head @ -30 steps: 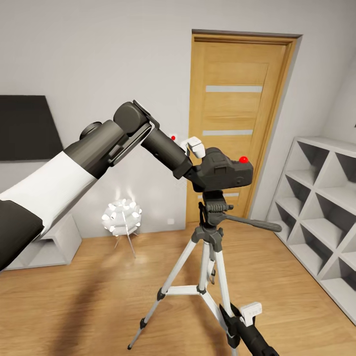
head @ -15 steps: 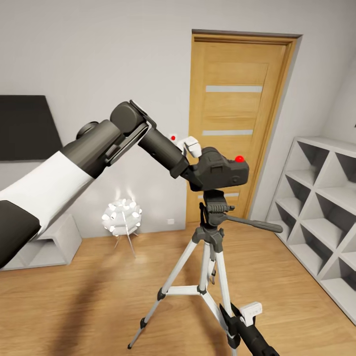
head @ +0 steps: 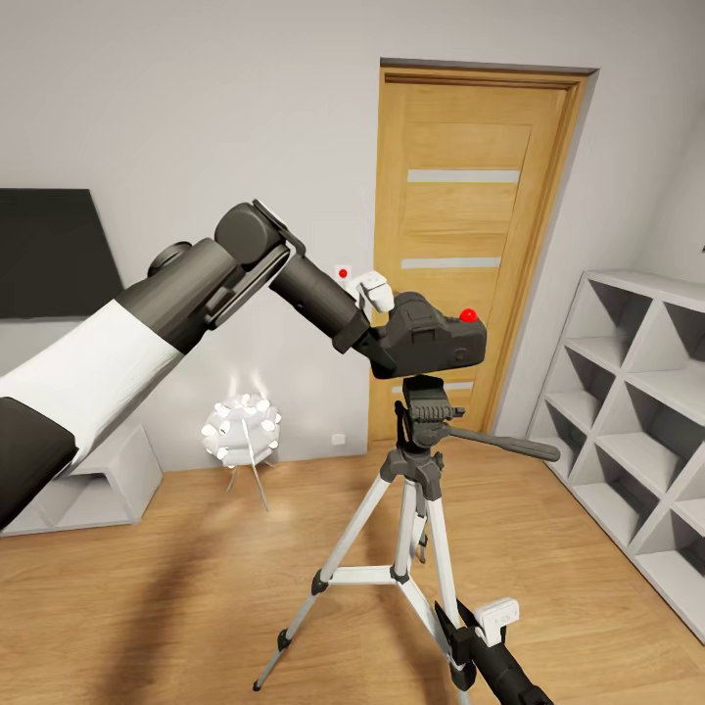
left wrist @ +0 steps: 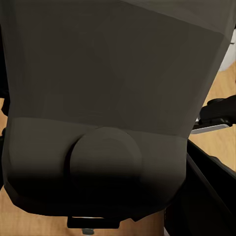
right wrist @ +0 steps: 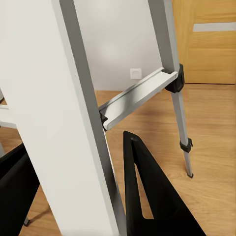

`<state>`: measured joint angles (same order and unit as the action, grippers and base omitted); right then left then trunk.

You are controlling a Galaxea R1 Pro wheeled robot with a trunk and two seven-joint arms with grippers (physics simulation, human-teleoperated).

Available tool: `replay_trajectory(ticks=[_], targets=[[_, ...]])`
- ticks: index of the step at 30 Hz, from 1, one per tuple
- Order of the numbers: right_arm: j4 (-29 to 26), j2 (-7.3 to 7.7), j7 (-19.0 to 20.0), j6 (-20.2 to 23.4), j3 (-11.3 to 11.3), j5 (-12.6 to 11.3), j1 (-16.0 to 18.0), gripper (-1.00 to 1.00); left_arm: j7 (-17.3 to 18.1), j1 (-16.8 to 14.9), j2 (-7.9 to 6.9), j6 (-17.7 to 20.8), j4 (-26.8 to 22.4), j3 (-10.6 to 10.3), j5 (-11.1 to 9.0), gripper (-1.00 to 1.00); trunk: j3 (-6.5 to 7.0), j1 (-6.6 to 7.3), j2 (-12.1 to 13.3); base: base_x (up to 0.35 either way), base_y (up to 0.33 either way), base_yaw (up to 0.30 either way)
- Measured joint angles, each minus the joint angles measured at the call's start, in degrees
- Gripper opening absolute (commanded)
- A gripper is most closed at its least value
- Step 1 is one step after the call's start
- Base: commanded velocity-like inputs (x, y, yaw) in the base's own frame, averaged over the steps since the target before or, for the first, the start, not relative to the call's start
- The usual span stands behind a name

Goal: Attach the digital camera to the camera tripod in the bedroom.

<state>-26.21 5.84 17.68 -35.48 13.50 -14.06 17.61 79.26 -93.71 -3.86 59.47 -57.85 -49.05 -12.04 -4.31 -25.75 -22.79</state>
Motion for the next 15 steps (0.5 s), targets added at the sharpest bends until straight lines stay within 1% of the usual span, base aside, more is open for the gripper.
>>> replay_trajectory(ticks=[7,10,15], targets=[[0.0,0.0,0.0,0.0,0.1,-0.1,0.0,-1.0,0.0,0.0,0.28,0.0,0.1,-0.1,0.0,-1.0,0.0,0.0,0.0,0.0,0.0,0.0],[0.0,0.01,0.0,0.0,0.1,-0.2,0.0,-1.0,0.0,0.1,0.75,0.0,0.1,0.0,-0.1,-1.0,0.0,0.0,0.0,0.0,0.0,0.0],[0.0,-0.01,0.0,0.0,0.0,0.0,0.0,-1.0,0.0,0.1,1.05,0.0,0.4,0.0,0.0,-1.0,0.0,0.0,0.0,0.0,0.0,0.0]])
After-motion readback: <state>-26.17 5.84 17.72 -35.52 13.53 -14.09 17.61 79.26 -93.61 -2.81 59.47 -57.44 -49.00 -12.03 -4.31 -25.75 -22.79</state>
